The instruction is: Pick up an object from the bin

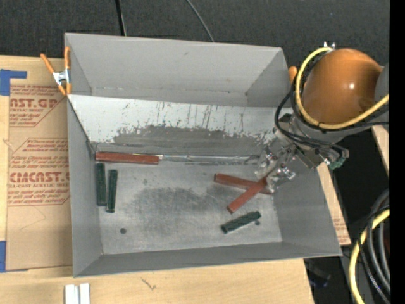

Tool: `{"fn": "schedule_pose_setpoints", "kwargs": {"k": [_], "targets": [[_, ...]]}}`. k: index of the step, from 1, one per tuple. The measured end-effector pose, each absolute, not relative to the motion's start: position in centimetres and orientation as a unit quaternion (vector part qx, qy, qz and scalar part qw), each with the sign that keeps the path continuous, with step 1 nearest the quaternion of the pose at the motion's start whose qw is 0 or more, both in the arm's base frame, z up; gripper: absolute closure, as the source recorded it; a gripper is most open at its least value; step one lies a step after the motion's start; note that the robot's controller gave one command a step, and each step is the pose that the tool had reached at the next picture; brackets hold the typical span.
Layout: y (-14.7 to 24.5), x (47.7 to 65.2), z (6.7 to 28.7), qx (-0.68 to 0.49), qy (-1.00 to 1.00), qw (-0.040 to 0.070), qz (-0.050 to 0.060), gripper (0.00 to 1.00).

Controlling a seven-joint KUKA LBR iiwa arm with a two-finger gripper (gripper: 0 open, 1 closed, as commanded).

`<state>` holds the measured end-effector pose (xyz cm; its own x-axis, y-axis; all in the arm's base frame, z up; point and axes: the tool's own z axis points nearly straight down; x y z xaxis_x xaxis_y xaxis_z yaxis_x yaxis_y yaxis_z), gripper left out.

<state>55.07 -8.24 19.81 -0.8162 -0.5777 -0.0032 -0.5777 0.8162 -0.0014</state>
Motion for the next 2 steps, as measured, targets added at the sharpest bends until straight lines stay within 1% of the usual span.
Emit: {"fn": "schedule_pose_setpoints", "kwargs": {"k": [1,2], "targets": [[-8.3,55.1,19.9,-0.305,0.952,0.002,0.000,1.00],[-9.2,55.0,22.4,-0.373,0.928,-0.002,0.003,1.00]]}}
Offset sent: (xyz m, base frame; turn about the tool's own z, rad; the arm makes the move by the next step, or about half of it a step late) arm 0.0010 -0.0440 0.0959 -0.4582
